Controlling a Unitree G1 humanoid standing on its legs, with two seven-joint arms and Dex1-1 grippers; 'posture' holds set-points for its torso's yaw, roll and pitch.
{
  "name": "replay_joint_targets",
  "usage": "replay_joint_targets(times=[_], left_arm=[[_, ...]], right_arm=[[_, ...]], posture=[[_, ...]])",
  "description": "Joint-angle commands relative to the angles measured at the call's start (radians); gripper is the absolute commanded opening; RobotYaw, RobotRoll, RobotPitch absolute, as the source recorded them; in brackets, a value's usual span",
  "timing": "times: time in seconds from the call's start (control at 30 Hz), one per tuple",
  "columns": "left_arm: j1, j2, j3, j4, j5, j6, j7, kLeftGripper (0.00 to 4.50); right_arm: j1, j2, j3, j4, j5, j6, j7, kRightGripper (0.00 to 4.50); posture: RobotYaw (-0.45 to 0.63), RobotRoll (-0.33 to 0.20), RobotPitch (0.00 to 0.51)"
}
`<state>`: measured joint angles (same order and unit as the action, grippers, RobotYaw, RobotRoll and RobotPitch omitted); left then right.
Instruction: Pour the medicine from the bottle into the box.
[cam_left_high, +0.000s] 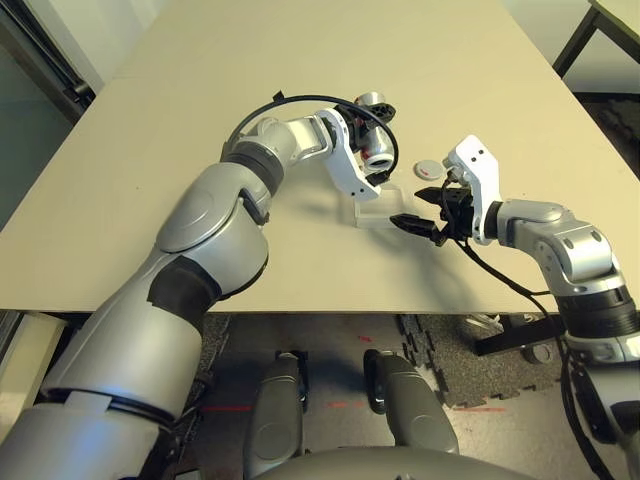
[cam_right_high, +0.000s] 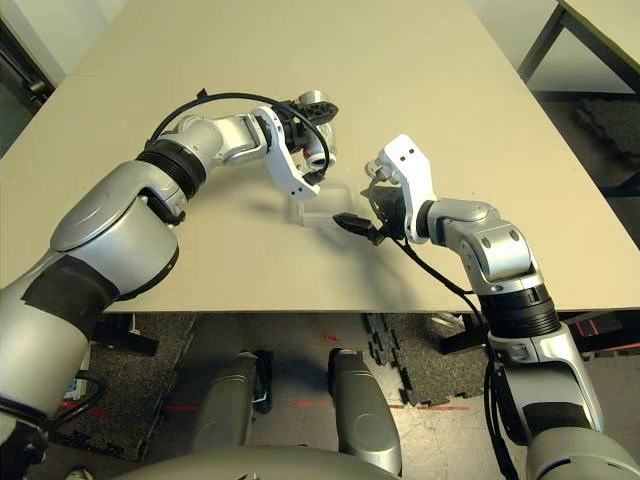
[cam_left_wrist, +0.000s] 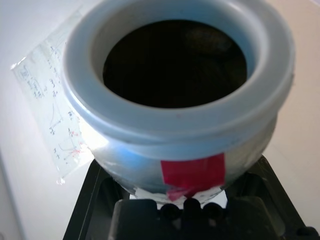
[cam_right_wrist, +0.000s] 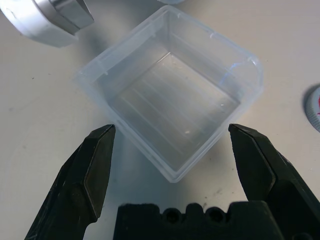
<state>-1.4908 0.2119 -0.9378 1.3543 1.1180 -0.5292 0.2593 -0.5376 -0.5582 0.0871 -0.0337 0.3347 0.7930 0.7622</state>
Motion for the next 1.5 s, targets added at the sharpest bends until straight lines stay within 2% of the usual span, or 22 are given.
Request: replay_joint_targets(times=[0.03, 0.13, 0.2, 0.27, 0.33, 0.43, 0.53, 0.8, 0.87, 0.97, 1.07, 1.1, 1.13, 1.17, 1.27, 1.37, 1.43, 1.5], left_arm=[[0.017, -0.013, 0.212, 0.018, -0.232, -0.022, -0.166, 2.66], [0.053, -0.035, 0.533, 0.018, -0.555, 0.089, -0.386, 2.66], [0.071, -0.046, 0.739, 0.013, -0.752, 0.205, -0.474, 2.66], [0.09, -0.047, 0.913, 0.006, -0.908, 0.312, -0.51, 2.66], [0.111, -0.039, 1.024, -0.001, -1.003, 0.373, -0.518, 2.66], [0.165, -0.024, 1.133, -0.009, -1.094, 0.433, -0.508, 2.66], [0.216, -0.015, 1.192, -0.012, -1.141, 0.48, -0.493, 2.66], [0.361, -0.025, 1.201, -0.015, -1.152, 0.551, -0.459, 2.66], [0.367, -0.027, 1.185, -0.017, -1.136, 0.545, -0.45, 2.66], [0.327, -0.001, 1.08, -0.025, -1.031, 0.473, -0.43, 2.66], [0.225, 0.032, 0.842, -0.036, -0.795, 0.314, -0.399, 2.66], [0.174, 0.036, 0.712, -0.04, -0.668, 0.241, -0.371, 2.66], [0.142, 0.037, 0.628, -0.04, -0.589, 0.195, -0.349, 2.66], [0.103, 0.033, 0.498, -0.041, -0.465, 0.136, -0.302, 2.66], [0.049, 0.013, 0.238, -0.031, -0.226, 0.044, -0.178, 2.66], [0.044, -0.005, 0.073, -0.017, -0.078, 0.027, -0.087, 2.66], [0.049, -0.018, -0.007, -0.011, -0.008, 0.027, -0.035, 2.66], [0.056, -0.028, -0.046, -0.005, 0.022, 0.025, -0.003, 2.66]], right_arm=[[0.015, -0.017, 0.009, -0.01, 0.0, 0.017, 0.014, 4.5], [0.03, -0.039, 0.006, -0.028, 0.003, 0.031, 0.024, 4.5], [0.041, -0.049, 0.003, -0.04, 0.007, 0.041, 0.027, 4.5], [0.052, -0.056, 0.0, -0.054, 0.011, 0.05, 0.029, 4.5], [0.061, -0.06, -0.002, -0.066, 0.016, 0.059, 0.028, 4.5], [0.07, -0.062, -0.005, -0.076, 0.019, 0.066, 0.025, 4.5], [0.073, -0.059, -0.005, -0.081, 0.02, 0.071, 0.022, 4.5], [0.072, -0.049, -0.004, -0.086, 0.021, 0.081, 0.017, 4.5], [0.071, -0.049, -0.004, -0.087, 0.021, 0.082, 0.017, 4.5], [0.071, -0.05, -0.005, -0.089, 0.023, 0.084, 0.016, 4.5], [0.072, -0.052, -0.004, -0.092, 0.025, 0.085, 0.016, 4.5], [0.072, -0.052, -0.003, -0.091, 0.025, 0.084, 0.016, 4.5], [0.072, -0.051, -0.002, -0.091, 0.025, 0.084, 0.016, 4.5], [0.071, -0.048, -0.001, -0.088, 0.025, 0.083, 0.016, 4.5], [0.064, -0.038, 0.003, -0.077, 0.022, 0.077, 0.013, 4.5], [0.057, -0.021, 0.004, -0.074, 0.019, 0.075, 0.004, 4.5], [0.054, -0.011, 0.004, -0.076, 0.02, 0.076, -0.002, 4.5], [0.053, -0.003, 0.002, -0.078, 0.022, 0.078, -0.008, 4.5]], posture=[[-0.05, 0.0, 0.146], [-0.06, 0.0, 0.148], [-0.06, 0.0, 0.15], [-0.06, 0.0, 0.151], [-0.06, 0.0, 0.152], [-0.06, 0.0, 0.155], [-0.05, 0.0, 0.157], [-0.06, 0.0, 0.161], [-0.06, 0.0, 0.162], [-0.06, 0.0, 0.166], [-0.05, 0.0, 0.167], [-0.05, 0.0, 0.167], [-0.05, 0.0, 0.167], [-0.05, 0.0, 0.167], [-0.05, 0.0, 0.165], [-0.07, 0.0, 0.164], [-0.08, 0.0, 0.164], [-0.08, 0.0, 0.164]])
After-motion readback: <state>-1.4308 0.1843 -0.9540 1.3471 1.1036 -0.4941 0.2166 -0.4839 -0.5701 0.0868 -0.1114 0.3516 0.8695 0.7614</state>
